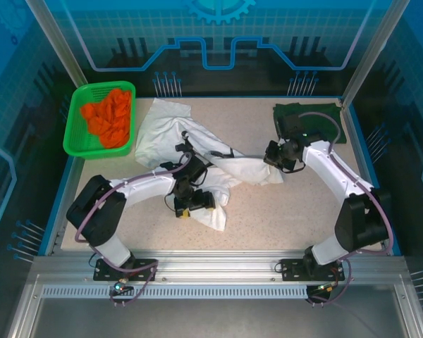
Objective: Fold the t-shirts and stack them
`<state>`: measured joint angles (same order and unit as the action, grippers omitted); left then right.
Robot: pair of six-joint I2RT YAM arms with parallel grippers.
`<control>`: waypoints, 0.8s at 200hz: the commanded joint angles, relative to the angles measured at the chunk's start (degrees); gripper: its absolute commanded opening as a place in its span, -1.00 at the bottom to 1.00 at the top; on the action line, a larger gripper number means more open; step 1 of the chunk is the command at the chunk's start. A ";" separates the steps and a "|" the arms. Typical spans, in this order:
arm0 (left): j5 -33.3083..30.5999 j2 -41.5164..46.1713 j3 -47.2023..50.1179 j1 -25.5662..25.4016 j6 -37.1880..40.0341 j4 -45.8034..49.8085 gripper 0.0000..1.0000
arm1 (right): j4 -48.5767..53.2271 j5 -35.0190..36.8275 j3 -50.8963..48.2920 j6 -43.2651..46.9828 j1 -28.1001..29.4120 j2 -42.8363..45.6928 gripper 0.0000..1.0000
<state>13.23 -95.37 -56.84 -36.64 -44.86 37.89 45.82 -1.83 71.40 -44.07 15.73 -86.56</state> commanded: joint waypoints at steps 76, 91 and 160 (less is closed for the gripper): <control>-2.22 -8.43 -2.51 0.71 1.70 -2.13 -0.62 | 3.93 1.20 -2.02 1.14 -1.04 4.06 -0.71; -4.52 -4.42 -1.35 1.15 2.57 -0.13 -0.87 | 2.85 -1.56 -5.99 0.46 -0.83 5.07 -0.34; -6.28 18.81 3.11 9.83 9.51 9.83 -1.00 | -14.08 -11.85 -24.94 -7.06 3.70 0.23 0.07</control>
<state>8.60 -81.78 -54.17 -29.32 -39.38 41.47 39.62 -8.91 47.99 -47.59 17.56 -82.11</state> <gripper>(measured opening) 0.056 0.554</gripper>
